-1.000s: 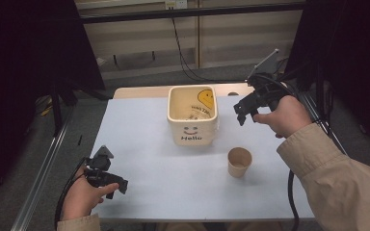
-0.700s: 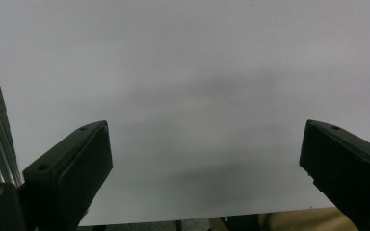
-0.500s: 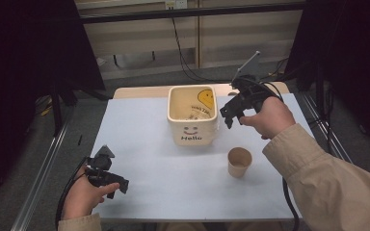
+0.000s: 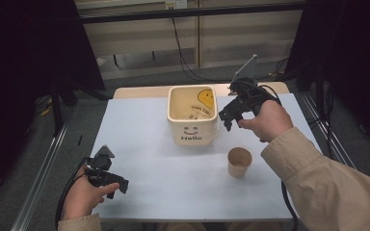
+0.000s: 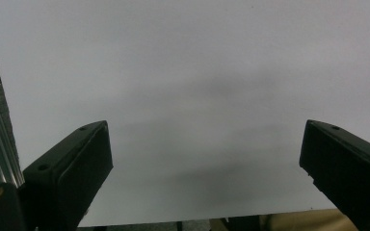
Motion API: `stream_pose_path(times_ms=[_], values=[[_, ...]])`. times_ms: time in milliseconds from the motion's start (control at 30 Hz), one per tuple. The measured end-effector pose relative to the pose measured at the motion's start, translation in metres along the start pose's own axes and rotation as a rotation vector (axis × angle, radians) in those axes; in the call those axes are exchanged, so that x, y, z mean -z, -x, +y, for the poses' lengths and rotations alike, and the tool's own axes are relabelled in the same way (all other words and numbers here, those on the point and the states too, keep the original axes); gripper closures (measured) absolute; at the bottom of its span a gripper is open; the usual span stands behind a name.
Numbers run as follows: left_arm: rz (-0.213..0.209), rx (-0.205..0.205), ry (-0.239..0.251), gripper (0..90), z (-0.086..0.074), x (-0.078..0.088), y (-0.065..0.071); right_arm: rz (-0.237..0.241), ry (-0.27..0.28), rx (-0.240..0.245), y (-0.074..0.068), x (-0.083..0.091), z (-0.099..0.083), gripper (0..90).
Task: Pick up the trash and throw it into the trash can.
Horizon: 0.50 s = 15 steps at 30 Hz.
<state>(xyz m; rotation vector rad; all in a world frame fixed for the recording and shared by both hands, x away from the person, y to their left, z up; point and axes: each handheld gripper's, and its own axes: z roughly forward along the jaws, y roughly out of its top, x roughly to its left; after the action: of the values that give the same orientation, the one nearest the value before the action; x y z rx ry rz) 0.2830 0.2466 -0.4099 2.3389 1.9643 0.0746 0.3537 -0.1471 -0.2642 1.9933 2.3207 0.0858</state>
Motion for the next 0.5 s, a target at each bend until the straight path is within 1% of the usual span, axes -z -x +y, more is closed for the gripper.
stream_pose_path(times_ms=[67, 133, 233, 267, 367, 400, 433, 500], values=[[-0.003, 0.011, -0.006, 4.3, 0.0, 0.0, 0.001, 0.0, -0.003, 0.0, 0.001, -0.004, -0.001, 0.0], [-0.002, 0.004, -0.008, 4.3, 0.0, 0.001, 0.0, 0.003, -0.011, 0.003, 0.002, -0.009, -0.002, 0.0], [-0.005, 0.009, -0.007, 4.3, 0.0, 0.001, 0.0, 0.003, -0.01, -0.001, 0.002, -0.015, -0.003, 0.0], [-0.001, 0.012, 0.0, 4.3, 0.0, 0.001, 0.001, 0.005, -0.012, 0.004, 0.003, -0.016, -0.004, 0.0], [0.003, 0.008, -0.003, 4.3, 0.0, 0.0, 0.001, 0.011, -0.016, 0.0, 0.003, -0.024, -0.006, 0.0], [0.0, -0.001, -0.005, 4.3, 0.0, 0.0, 0.001, 0.009, -0.021, 0.002, 0.003, -0.026, -0.007, 0.0], [0.001, -0.002, -0.007, 4.3, 0.0, 0.0, 0.001, 0.012, -0.02, 0.0, 0.003, -0.028, -0.008, 0.0], [-0.003, -0.006, -0.006, 4.3, 0.0, 0.0, 0.001, 0.005, -0.024, 0.005, 0.003, -0.033, -0.009, 0.0]])
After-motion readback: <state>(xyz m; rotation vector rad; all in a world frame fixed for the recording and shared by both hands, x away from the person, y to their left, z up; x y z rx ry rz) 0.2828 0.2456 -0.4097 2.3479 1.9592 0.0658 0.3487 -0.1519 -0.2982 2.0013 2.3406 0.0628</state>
